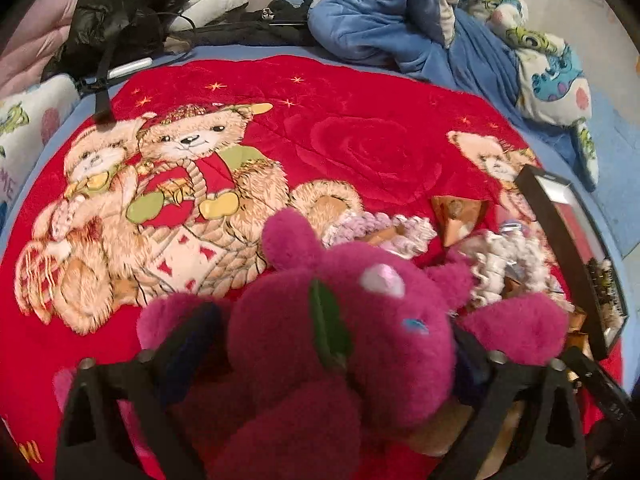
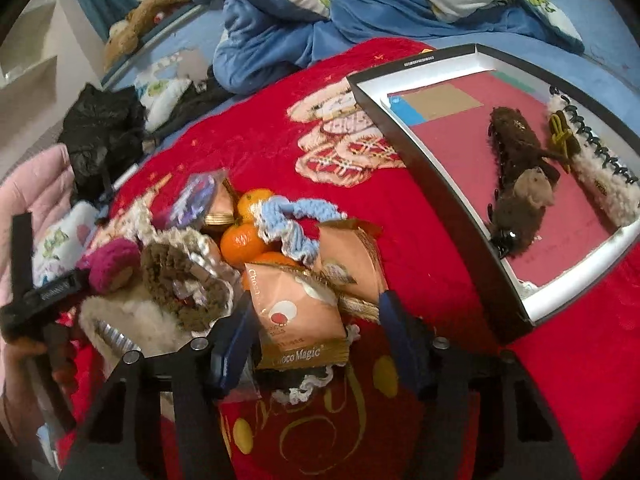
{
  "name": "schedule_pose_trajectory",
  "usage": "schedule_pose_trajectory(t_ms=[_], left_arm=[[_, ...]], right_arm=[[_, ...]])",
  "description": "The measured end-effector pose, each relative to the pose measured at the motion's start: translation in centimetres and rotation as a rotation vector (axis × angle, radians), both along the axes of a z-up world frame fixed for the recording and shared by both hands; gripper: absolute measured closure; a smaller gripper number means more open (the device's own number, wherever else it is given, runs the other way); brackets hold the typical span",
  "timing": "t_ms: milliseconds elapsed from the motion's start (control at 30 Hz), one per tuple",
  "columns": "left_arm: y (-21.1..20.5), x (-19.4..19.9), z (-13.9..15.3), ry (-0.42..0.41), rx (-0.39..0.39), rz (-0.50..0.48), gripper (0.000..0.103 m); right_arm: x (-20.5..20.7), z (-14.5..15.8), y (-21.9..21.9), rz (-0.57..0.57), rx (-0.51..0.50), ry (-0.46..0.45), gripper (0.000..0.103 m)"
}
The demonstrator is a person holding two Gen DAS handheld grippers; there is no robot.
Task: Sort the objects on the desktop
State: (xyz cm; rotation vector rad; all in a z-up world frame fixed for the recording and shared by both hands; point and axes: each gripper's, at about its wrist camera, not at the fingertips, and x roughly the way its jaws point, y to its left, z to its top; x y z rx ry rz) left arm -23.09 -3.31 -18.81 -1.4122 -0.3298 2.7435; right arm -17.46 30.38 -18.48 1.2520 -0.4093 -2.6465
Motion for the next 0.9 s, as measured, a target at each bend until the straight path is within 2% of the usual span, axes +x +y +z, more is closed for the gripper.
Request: schedule_pose_trajectory(t_ms=[33, 67, 100, 200, 467, 600, 900], left_arm=[[0.0, 0.3, 0.0, 0.002, 0.022, 0.000, 0.017], [0.0, 0.7, 0.1, 0.007, 0.024, 0.010, 0.019], [0.0, 0.9, 0.1, 0.013, 0.022, 0.009, 0.021], [-0.3, 1.5, 0.3, 0.020, 0.034, 0.008, 0.025], [-0.9, 3.9, 1.4, 0.052, 0.012, 0.014, 0.029], [-0.8, 5.6, 3.0, 0.080, -0.024, 0.019, 0.029], [-2.3, 9.3, 6.3, 0.131, -0.023, 0.050, 0.029]], right_arm=[[0.2, 0.1, -0.1, 0.008, -0.003, 0.007, 0.059], [0.4, 0.2, -0.2, 0.015, -0.006, 0.008, 0.067], [0.5, 0.2, -0.4, 0.026, -0.011, 0.003, 0.070], [0.8, 0.2, -0.9, 0.041, -0.004, -0.001, 0.072], [1.6, 1.3, -0.5, 0.011, 0.008, 0.024, 0.072], [2.2, 2.7, 0.0, 0.013, 0.005, 0.066, 0.072], [2.9, 4.4, 0.4, 0.008, -0.006, 0.094, 0.072]])
